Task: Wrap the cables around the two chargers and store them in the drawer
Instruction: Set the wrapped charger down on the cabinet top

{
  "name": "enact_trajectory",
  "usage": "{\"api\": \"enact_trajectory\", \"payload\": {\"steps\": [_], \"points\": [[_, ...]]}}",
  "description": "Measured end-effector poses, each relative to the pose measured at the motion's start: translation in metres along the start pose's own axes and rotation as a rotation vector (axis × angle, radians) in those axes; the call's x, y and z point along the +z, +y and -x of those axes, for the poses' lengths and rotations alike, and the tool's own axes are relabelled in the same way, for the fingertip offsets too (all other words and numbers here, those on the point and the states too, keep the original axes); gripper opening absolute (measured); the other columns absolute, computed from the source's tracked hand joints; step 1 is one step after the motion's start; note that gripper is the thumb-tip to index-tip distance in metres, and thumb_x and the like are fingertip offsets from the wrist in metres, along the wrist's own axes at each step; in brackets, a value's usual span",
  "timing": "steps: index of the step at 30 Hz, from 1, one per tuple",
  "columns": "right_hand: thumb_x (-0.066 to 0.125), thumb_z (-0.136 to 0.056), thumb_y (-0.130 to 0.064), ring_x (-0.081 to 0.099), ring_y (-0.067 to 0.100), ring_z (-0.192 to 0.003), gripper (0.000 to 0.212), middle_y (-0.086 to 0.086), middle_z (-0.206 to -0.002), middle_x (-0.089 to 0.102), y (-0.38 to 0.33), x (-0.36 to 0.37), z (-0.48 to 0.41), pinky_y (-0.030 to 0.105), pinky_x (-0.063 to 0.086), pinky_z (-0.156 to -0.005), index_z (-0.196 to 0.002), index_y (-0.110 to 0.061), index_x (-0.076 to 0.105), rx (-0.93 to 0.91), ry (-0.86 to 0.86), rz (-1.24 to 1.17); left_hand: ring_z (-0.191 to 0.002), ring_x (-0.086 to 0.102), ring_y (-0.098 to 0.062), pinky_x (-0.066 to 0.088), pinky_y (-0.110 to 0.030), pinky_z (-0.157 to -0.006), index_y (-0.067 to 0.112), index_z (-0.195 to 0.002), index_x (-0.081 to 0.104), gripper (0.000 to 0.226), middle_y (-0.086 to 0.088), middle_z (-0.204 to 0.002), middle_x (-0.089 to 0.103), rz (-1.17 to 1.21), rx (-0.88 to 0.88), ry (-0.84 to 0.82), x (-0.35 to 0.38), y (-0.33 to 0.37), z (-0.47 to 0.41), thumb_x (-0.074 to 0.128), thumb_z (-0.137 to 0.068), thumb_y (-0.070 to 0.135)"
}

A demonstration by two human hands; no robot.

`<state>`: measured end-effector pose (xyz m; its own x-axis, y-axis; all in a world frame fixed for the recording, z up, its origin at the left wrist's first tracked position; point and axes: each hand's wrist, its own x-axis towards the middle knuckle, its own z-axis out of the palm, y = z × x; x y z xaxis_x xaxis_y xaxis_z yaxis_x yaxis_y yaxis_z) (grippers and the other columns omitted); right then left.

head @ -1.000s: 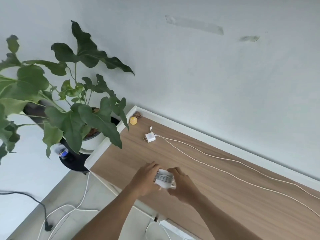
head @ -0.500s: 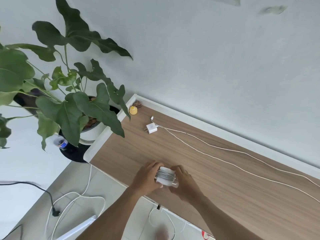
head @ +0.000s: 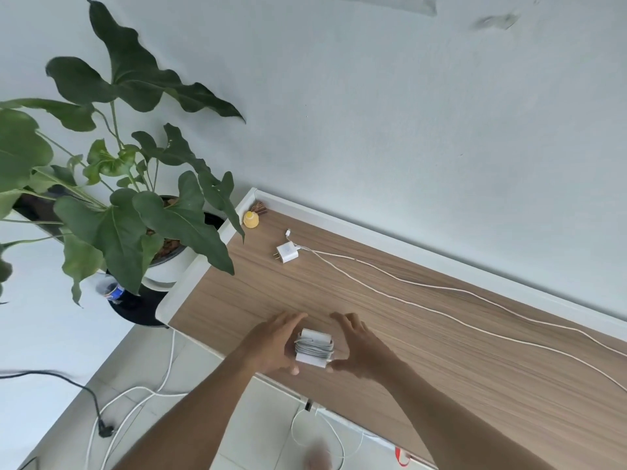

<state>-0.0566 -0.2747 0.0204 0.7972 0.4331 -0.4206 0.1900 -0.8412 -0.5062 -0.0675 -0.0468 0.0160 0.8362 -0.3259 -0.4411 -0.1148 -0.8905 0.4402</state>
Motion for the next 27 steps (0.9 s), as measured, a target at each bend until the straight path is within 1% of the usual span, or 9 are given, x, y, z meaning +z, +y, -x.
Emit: {"api": "enact_trajectory", "payload": {"steps": [5, 7, 9, 10, 13, 15, 18, 21, 27], "points": [[0.076, -0.075, -0.037, 0.041, 0.019, -0.125, 0.087, -0.001, -0.14, 0.036, 0.0, -0.029, -0.008, 0.037, 0.042, -0.102, -0.144, -0.029, 0.023, 0.02, 0.005, 0.029, -0.138, 0.035, -0.018, 0.04, -0.041, -0.107, 0.03, -0.151, 0.016, 0.117, 0.004, -0.154, 0.031, -0.016, -0.024, 0.016, -0.028, -0.005, -0.006, 0.083, -0.058, 0.056], [0.067, -0.084, -0.036, 0.048, 0.018, -0.12, 0.061, -0.001, -0.132, 0.047, -0.003, -0.039, -0.012, 0.035, 0.044, -0.097, -0.137, -0.026, 0.038, 0.024, 0.03, 0.045, -0.135, 0.041, -0.017, 0.042, -0.041, -0.105, 0.031, -0.15, 0.019, 0.11, 0.005, -0.151, 0.035, 0.008, -0.023, 0.032, -0.033, -0.002, -0.014, 0.075, -0.063, 0.066], [0.056, -0.092, -0.033, 0.058, 0.019, -0.108, 0.03, -0.001, -0.118, 0.061, -0.008, -0.048, -0.019, 0.034, 0.049, -0.088, -0.12, -0.023, 0.057, 0.038, 0.089, 0.062, -0.129, 0.047, -0.014, 0.045, -0.04, -0.1, 0.033, -0.147, 0.026, 0.096, 0.007, -0.145, 0.041, 0.041, -0.014, 0.042, -0.038, 0.005, -0.022, 0.061, -0.069, 0.075], [0.052, -0.093, -0.033, 0.062, 0.022, -0.102, 0.022, 0.0, -0.111, 0.066, -0.011, -0.052, -0.022, 0.035, 0.051, -0.084, -0.11, -0.022, 0.063, 0.055, 0.121, 0.06, -0.124, 0.05, -0.011, 0.047, -0.039, -0.098, 0.033, -0.144, 0.033, 0.085, 0.008, -0.14, 0.045, 0.059, -0.004, 0.05, -0.04, 0.01, -0.025, 0.056, -0.074, 0.076], [0.047, -0.094, -0.037, 0.063, 0.028, -0.094, 0.026, 0.006, -0.102, 0.069, -0.019, -0.061, -0.033, 0.034, 0.05, -0.076, -0.101, -0.021, 0.067, 0.104, 0.173, 0.046, -0.107, 0.057, -0.009, 0.049, -0.036, -0.088, 0.028, -0.118, 0.058, 0.041, 0.01, -0.121, 0.056, 0.097, 0.043, 0.134, -0.051, 0.023, -0.034, 0.046, -0.092, 0.057], [0.046, -0.094, -0.039, 0.063, 0.03, -0.093, 0.028, 0.007, -0.1, 0.069, -0.022, -0.066, -0.041, 0.033, 0.048, -0.072, -0.098, -0.019, 0.067, 0.119, 0.191, 0.055, -0.101, 0.061, -0.015, 0.052, -0.038, -0.082, 0.022, -0.104, 0.061, 0.025, 0.007, -0.112, 0.061, 0.077, 0.069, 0.228, -0.056, 0.024, -0.043, 0.044, -0.097, 0.039], [0.044, -0.093, -0.039, 0.063, 0.032, -0.088, 0.03, 0.01, -0.095, 0.069, -0.021, -0.069, -0.051, 0.035, 0.05, -0.071, -0.091, -0.018, 0.066, 0.129, 0.214, 0.059, -0.1, 0.062, -0.02, 0.051, -0.037, -0.077, 0.018, -0.099, 0.06, 0.013, 0.003, -0.106, 0.063, 0.034, 0.046, 0.36, -0.058, 0.014, -0.059, 0.051, -0.094, 0.026], [0.043, -0.094, -0.039, 0.062, 0.032, -0.087, 0.03, 0.009, -0.095, 0.068, -0.016, -0.069, -0.06, 0.034, 0.048, -0.069, -0.091, -0.018, 0.065, 0.147, 0.216, 0.041, -0.109, 0.054, -0.023, 0.048, -0.036, -0.081, 0.016, -0.116, 0.056, 0.025, -0.002, -0.117, 0.058, -0.01, -0.036, 0.454, -0.058, 0.0, -0.074, 0.057, -0.093, 0.027], [0.046, -0.095, -0.037, 0.063, 0.027, -0.087, 0.024, 0.003, -0.092, 0.069, 0.009, -0.064, -0.063, 0.033, 0.048, -0.072, -0.097, -0.022, 0.064, 0.17, 0.26, -0.055, -0.124, 0.042, -0.03, 0.046, -0.041, -0.095, 0.014, -0.143, 0.03, 0.067, -0.012, -0.14, 0.039, -0.043, -0.28, 0.458, -0.057, -0.023, -0.106, 0.063, -0.089, 0.033]]}}
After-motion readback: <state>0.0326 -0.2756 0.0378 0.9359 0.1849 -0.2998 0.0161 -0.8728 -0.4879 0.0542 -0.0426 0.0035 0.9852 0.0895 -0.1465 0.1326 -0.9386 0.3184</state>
